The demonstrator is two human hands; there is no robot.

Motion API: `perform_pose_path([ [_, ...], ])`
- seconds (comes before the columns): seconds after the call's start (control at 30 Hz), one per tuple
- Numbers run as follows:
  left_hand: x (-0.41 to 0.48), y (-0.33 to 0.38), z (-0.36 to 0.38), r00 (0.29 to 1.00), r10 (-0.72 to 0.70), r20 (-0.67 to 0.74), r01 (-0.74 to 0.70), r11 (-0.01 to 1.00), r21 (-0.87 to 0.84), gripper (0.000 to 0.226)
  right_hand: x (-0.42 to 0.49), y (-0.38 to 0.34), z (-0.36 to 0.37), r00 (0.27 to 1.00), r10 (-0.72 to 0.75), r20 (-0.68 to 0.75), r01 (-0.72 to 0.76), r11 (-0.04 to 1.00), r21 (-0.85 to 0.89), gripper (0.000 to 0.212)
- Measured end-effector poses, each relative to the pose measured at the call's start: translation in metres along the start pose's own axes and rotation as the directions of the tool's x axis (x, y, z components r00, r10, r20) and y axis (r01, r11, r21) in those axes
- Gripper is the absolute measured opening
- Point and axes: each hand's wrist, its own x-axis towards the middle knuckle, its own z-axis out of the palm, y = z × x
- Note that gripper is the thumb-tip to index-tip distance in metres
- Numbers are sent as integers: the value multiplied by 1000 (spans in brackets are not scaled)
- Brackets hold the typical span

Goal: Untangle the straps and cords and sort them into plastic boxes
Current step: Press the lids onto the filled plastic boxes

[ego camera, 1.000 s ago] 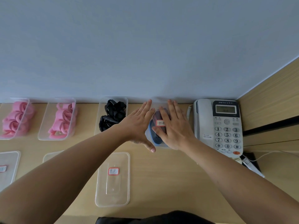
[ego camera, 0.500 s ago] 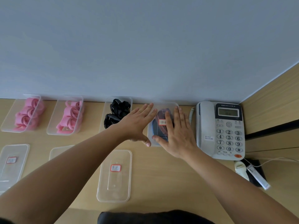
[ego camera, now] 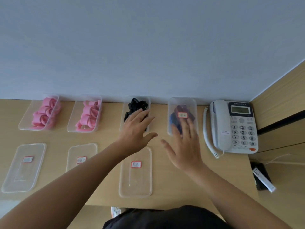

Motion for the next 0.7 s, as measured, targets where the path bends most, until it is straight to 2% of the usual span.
perform_pose_path([
  [0.07,-26,-18,-12,989,-59,-136,47,995,-91,56,-29,-43,14,1000,-2,-6,2,998,56,63],
  [0.13,-52,-37,-25,969,-146,-198,115,980,-160,48,-54,-87,31,995,37,98,-43,997,57,68],
  [0.23,-86,-65,-43,945,-307,-115,268,925,-270,46,-77,-138,59,891,166,423,-172,985,-24,94],
  [0.3,-104,-80,-53,925,-378,-47,341,875,-343,46,-83,-161,74,852,210,480,-186,978,-97,98],
  [0.5,-120,-109,-72,846,-510,153,505,677,-536,52,-89,-193,62,897,232,376,-211,973,-96,82],
  [0.63,-107,-111,-71,828,-489,273,529,522,-669,43,-79,-200,46,961,172,216,-167,985,-43,80],
  [0.7,-95,-109,-67,824,-473,310,537,481,-693,40,-55,-196,38,976,178,128,-176,984,-25,78],
])
